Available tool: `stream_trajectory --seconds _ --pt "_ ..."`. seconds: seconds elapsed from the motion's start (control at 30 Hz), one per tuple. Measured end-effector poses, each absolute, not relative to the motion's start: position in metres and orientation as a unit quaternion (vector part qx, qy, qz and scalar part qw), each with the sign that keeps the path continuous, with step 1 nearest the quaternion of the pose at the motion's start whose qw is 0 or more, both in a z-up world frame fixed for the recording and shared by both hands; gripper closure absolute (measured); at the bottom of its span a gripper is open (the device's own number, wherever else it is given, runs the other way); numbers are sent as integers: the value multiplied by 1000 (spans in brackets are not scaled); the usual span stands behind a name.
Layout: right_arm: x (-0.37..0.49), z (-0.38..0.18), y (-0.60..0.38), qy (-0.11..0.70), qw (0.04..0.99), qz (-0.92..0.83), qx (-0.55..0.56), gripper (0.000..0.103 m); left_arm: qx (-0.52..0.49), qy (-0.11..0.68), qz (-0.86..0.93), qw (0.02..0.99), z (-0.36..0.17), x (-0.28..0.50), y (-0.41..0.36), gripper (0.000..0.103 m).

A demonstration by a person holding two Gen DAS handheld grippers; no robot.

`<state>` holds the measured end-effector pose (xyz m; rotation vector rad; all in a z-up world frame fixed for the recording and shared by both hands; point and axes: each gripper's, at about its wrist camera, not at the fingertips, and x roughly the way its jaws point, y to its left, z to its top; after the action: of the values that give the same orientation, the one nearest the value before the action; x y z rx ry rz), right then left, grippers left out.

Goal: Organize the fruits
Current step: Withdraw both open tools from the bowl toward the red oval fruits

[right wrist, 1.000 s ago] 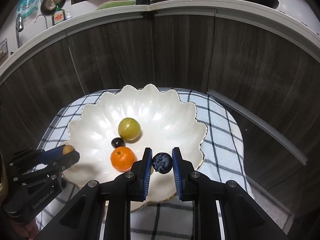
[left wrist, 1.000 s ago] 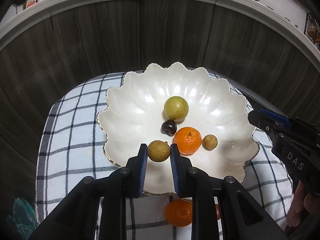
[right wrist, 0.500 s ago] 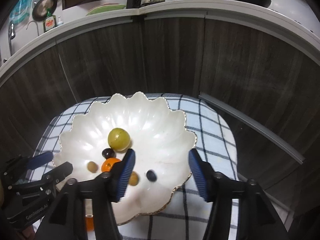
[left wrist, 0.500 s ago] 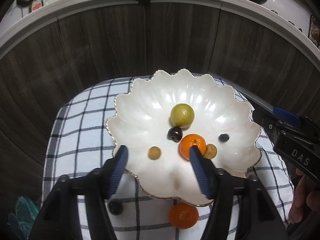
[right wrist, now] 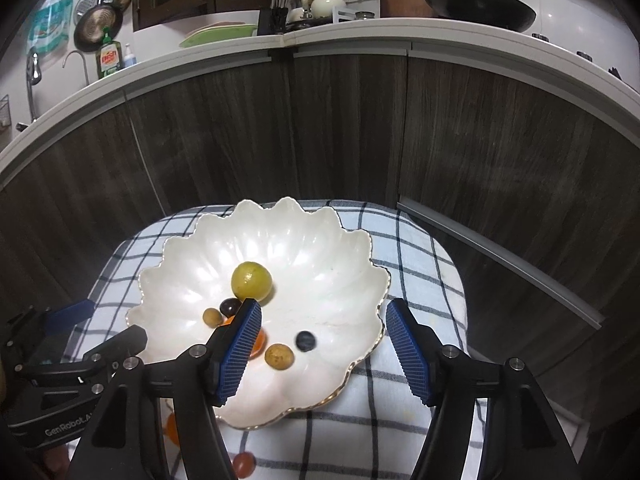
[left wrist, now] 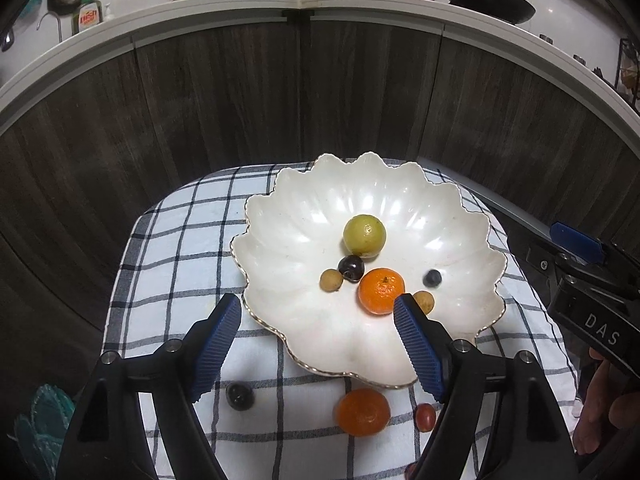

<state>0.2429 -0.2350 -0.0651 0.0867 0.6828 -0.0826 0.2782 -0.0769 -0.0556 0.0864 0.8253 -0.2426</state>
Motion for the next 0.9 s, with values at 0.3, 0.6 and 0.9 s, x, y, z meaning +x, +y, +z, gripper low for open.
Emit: stream_trajectory --seconds 0.3,0.6,0.9 --pt "227 -60 -231 327 943 -35 41 37 42 395 -112 911 -49 264 -73 25" --pt "211 -57 -227 324 945 -29 40 37 39 395 -103 912 -47 243 -68 25" --pt "195 -59 -218 323 946 -14 25 37 37 386 -67 919 -49 217 -58 25"
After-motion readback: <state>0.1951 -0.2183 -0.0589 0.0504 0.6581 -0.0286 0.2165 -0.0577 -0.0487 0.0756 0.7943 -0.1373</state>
